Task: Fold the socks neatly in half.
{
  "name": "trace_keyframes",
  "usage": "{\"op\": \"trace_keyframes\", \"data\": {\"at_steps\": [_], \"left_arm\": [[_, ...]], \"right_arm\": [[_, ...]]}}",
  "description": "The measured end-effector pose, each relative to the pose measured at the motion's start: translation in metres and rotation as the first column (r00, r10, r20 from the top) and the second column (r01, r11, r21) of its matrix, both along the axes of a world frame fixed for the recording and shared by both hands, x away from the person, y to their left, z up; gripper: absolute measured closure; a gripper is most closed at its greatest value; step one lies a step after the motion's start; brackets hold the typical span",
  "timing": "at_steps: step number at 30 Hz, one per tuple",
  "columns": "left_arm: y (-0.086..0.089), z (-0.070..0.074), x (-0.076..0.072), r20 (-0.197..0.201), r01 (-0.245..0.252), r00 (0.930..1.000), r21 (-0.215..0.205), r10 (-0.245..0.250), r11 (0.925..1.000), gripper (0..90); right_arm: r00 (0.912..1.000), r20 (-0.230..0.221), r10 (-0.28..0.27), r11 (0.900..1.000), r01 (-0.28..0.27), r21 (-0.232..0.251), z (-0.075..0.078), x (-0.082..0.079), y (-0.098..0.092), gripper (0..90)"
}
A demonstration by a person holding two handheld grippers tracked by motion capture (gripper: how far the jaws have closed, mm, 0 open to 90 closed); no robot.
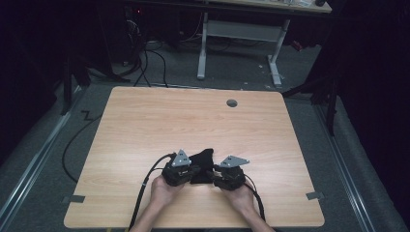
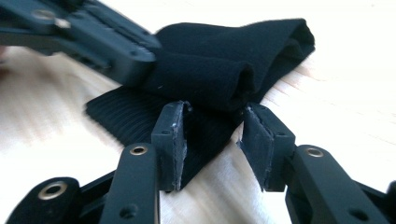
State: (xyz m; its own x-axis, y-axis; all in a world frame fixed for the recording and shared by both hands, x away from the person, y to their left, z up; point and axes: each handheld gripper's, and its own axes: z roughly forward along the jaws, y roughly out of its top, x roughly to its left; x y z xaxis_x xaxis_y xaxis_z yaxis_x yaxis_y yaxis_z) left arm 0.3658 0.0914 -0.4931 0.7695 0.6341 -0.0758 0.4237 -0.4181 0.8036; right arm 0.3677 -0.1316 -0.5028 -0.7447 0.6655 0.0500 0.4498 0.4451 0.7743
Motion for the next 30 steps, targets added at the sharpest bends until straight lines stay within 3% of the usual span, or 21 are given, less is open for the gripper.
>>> {"op": "trace_keyframes", "data": {"at_steps": [7,13,22,30], "left_arm": [[-0.001,-0.001,0.008,0.002,-0.017,0.9999,0.0,0.017,0.9999,84.2],[-0.001,0.002,0.011,0.009,-0.021,0.9997,-0.007,0.021,0.9997,84.2],[0.002,0.009,0.006,0.025,-0.021,0.9994,-0.023,0.022,0.9995,84.2],[-0.005,0.009,-0.005,0.035,0.021,0.9991,0.026,-0.022,0.9994,84.2]], "right_arm": [[0.999,0.011,0.043,0.999,-0.043,0.0,0.005,-0.009,0.0,58.2],[0.9995,-0.017,0.026,0.999,-0.026,-0.032,-0.005,-0.002,0.007,61.2],[0.9999,0.011,0.006,0.999,-0.005,-0.053,-0.006,0.001,0.011,67.7],[1.0,0.01,-0.002,0.998,0.003,-0.059,-0.006,0.0,0.012,67.8]]}}
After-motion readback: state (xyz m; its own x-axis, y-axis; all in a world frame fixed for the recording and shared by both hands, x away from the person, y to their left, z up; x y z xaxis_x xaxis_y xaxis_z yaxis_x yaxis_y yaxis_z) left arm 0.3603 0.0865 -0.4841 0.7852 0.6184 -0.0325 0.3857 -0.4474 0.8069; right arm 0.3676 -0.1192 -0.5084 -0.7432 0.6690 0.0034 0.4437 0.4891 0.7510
